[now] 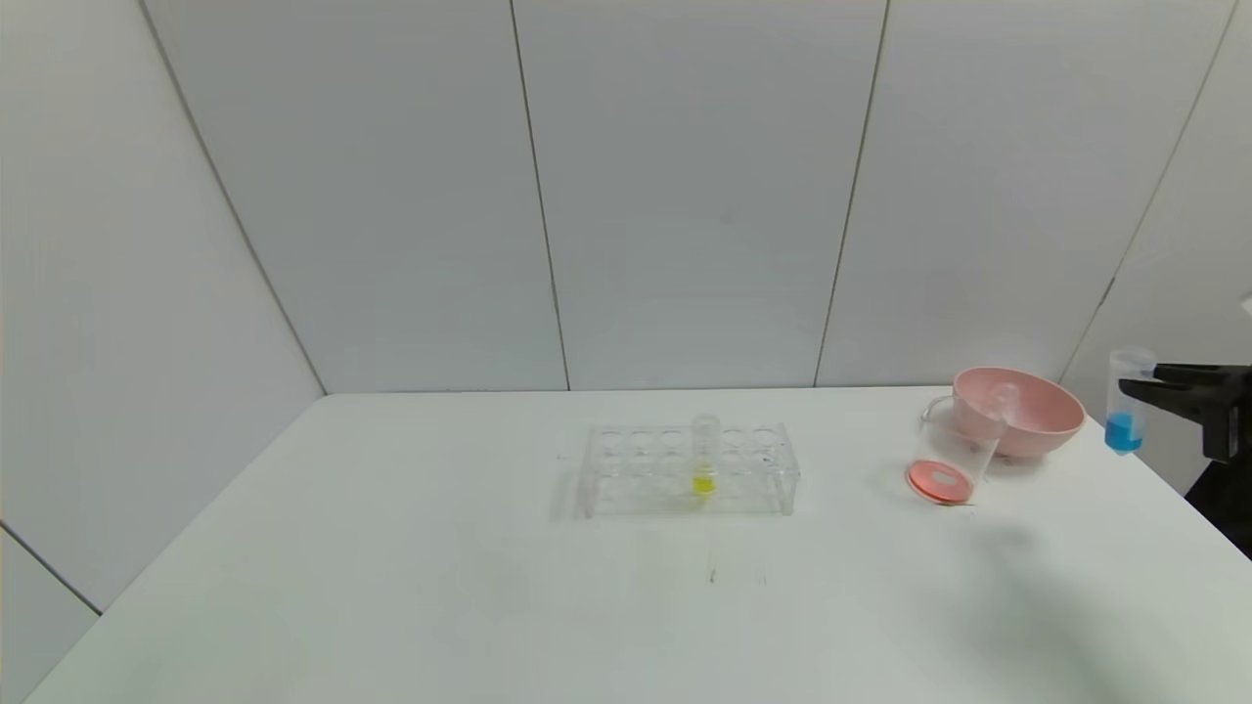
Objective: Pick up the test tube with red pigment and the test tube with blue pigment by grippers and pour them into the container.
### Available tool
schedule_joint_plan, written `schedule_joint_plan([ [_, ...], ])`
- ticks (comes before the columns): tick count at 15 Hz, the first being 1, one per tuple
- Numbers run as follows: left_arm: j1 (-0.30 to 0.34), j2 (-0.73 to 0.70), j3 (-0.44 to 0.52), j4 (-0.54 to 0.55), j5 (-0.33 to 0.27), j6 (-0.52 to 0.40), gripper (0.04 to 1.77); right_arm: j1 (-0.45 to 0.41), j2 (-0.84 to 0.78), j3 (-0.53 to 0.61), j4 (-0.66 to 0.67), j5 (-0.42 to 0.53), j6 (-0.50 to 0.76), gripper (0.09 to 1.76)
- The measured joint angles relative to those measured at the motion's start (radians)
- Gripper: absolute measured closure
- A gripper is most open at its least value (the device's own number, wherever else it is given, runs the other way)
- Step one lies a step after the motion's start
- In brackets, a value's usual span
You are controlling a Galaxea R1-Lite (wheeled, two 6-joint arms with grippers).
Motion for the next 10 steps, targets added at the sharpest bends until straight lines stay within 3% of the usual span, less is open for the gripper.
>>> schedule_joint_plan([
  [2, 0.000, 0.000, 0.000, 0.000, 0.000, 0.000, 0.05, 0.021, 0.068, -0.094, 0.044, -0.002, -0.086, 1.39],
  [7, 0.000, 0.000, 0.000, 0.000, 0.000, 0.000, 0.05, 0.074, 0.197, -0.354, 0.296, -0.013, -0.257, 1.39],
  [10, 0.000, 0.000, 0.000, 0.000, 0.000, 0.000, 0.05, 0.113, 0.250, -0.482, 0.424, -0.078, -0.343, 1.39],
])
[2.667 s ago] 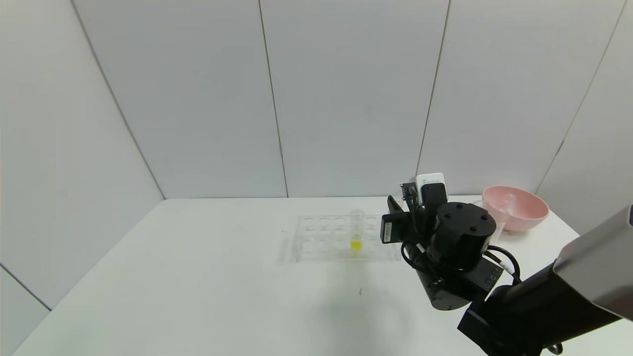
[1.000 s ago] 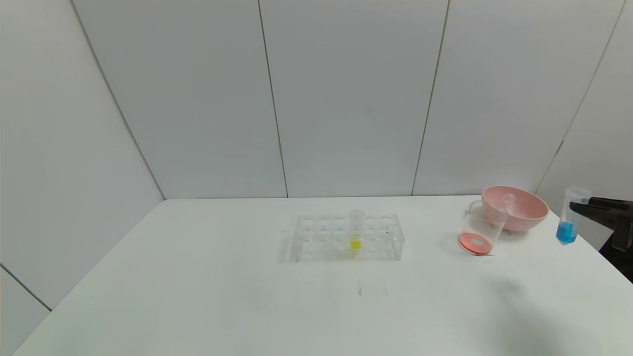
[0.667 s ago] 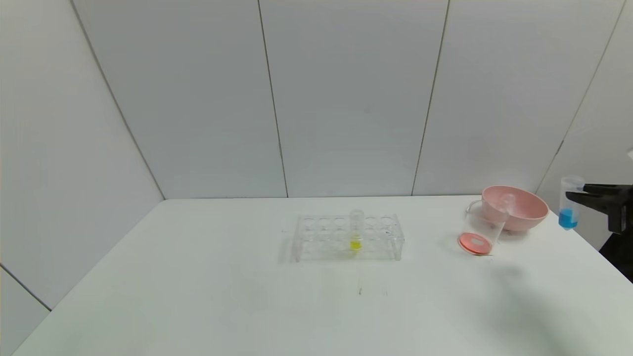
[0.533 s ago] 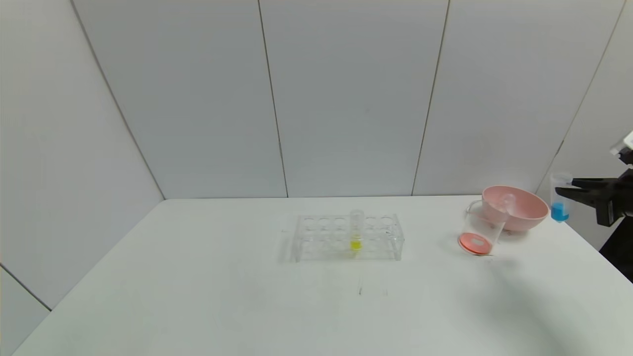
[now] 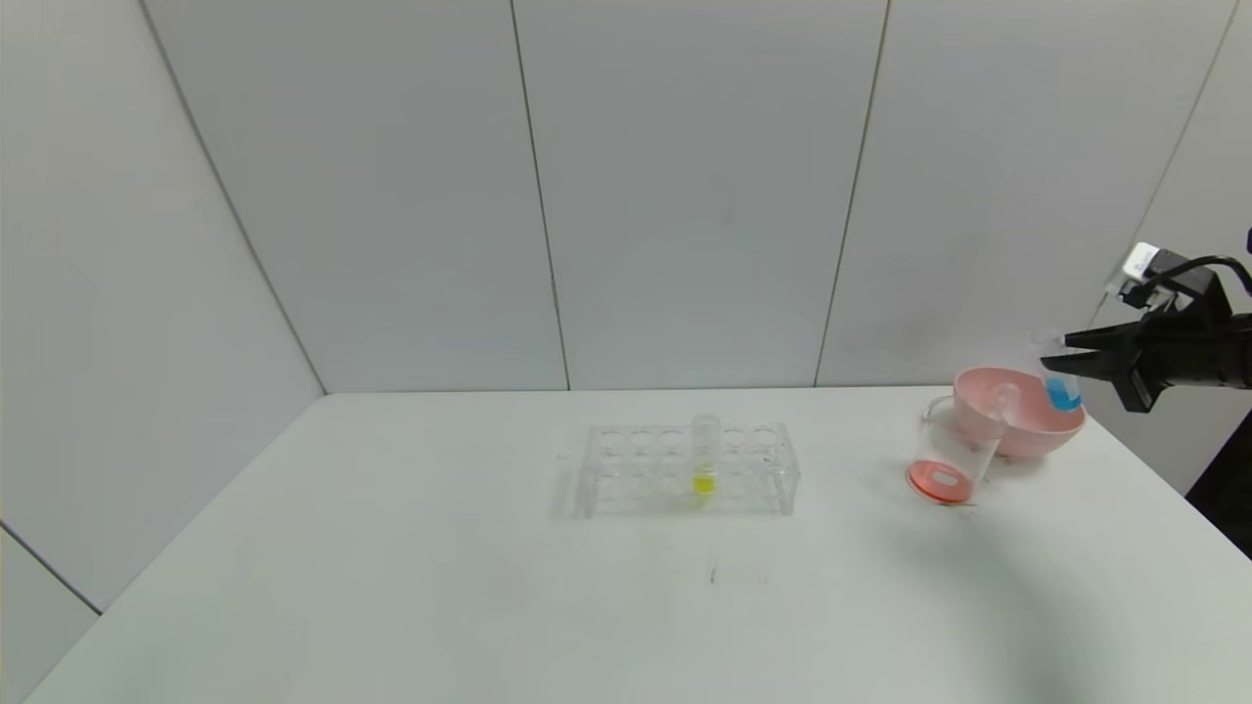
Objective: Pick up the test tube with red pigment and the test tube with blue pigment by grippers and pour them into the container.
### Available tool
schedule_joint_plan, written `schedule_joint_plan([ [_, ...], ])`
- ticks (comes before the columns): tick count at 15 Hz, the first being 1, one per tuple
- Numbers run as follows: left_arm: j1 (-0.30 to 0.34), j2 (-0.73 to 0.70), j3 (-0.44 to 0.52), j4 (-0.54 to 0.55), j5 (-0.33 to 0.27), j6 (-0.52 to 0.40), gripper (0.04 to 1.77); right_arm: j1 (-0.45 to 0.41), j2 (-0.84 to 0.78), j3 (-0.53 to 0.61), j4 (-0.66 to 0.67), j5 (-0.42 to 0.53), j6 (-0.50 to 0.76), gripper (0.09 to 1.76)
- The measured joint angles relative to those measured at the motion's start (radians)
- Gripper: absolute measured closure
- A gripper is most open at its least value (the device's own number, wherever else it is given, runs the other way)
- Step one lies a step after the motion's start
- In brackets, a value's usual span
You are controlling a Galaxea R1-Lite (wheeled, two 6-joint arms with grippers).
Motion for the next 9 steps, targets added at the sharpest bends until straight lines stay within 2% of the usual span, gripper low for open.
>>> schedule_joint_plan([
  [5, 0.000, 0.000, 0.000, 0.000, 0.000, 0.000, 0.05, 0.034, 0.040, -0.189, 0.239, -0.077, -0.136, 1.39],
  [9, 0.000, 0.000, 0.000, 0.000, 0.000, 0.000, 0.05, 0.039, 0.063, -0.354, 0.480, -0.124, -0.257, 1.39],
])
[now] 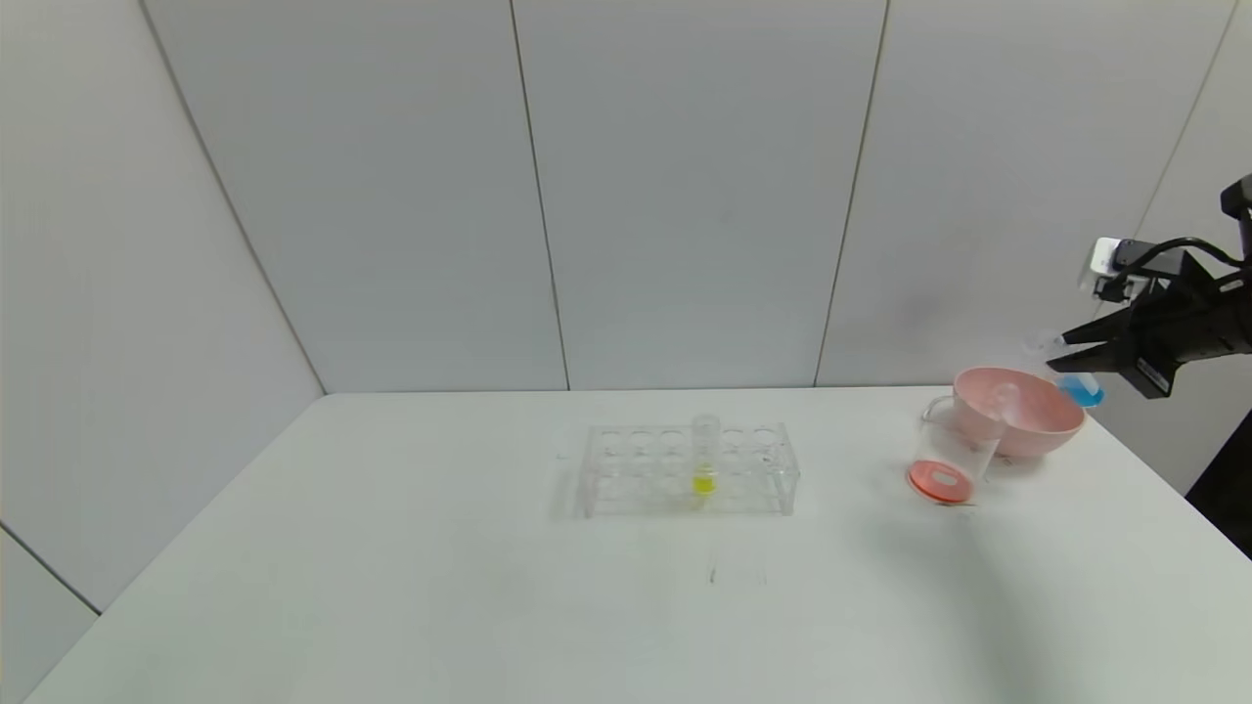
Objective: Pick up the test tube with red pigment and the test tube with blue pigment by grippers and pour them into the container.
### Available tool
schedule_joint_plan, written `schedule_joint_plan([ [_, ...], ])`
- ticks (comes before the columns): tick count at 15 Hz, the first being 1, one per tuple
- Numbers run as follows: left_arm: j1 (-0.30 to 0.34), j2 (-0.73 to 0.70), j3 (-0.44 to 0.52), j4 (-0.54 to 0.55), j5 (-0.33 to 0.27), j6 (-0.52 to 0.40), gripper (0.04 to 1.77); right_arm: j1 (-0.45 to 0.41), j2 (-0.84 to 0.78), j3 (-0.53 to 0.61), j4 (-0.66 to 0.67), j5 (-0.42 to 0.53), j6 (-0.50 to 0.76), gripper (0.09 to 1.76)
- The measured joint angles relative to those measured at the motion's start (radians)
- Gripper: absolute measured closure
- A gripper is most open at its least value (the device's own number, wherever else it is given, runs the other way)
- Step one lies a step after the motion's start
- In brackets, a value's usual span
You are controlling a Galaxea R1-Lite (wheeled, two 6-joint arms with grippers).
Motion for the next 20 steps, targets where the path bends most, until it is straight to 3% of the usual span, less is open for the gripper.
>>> schedule_joint_plan([
  [6, 0.000, 0.000, 0.000, 0.000, 0.000, 0.000, 0.05, 0.027, 0.027, -0.170, 0.218, -0.037, -0.077, 1.39],
  [9, 0.000, 0.000, 0.000, 0.000, 0.000, 0.000, 0.05, 0.050, 0.040, -0.210, 0.231, -0.047, -0.106, 1.39],
  [16, 0.000, 0.000, 0.000, 0.000, 0.000, 0.000, 0.05, 0.104, 0.054, -0.223, 0.239, -0.256, -0.155, 1.39],
  [20, 0.000, 0.000, 0.000, 0.000, 0.000, 0.000, 0.05, 0.151, 0.064, -0.224, 0.273, -0.310, -0.154, 1.39],
])
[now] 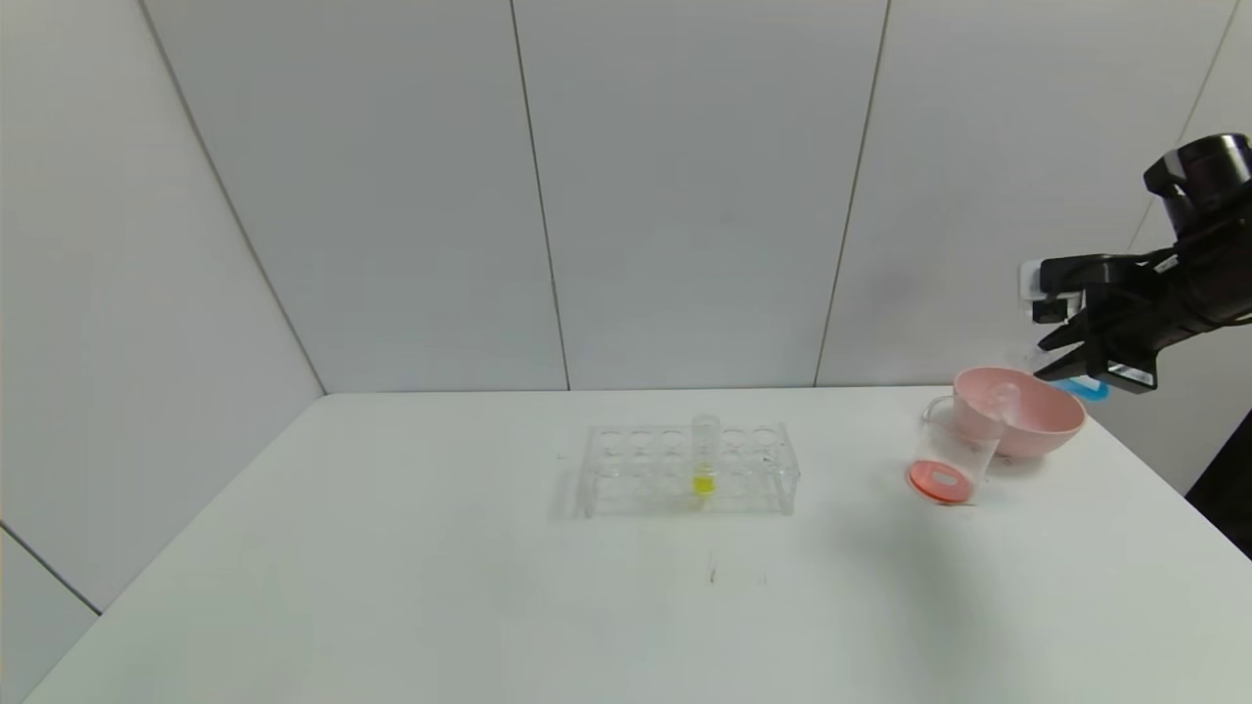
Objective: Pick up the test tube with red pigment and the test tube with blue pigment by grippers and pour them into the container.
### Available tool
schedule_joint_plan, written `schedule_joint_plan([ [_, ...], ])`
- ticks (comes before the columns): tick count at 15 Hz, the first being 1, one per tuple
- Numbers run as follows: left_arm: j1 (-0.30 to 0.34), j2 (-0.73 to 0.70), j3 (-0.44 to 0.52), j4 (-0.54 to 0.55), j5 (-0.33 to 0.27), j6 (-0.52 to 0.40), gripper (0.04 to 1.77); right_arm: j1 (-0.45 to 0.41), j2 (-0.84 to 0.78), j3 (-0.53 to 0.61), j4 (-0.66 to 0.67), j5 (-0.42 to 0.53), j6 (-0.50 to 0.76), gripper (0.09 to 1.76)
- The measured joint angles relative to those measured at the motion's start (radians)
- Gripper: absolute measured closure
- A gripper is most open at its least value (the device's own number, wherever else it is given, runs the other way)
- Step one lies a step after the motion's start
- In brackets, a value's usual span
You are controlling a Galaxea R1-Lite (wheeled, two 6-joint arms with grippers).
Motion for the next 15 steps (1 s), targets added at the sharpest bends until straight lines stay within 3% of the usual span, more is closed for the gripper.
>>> schedule_joint_plan([
  [15, 0.000, 0.000, 0.000, 0.000, 0.000, 0.000, 0.05, 0.104, 0.033, 0.000, 0.025, -0.301, 0.000, 1.39],
])
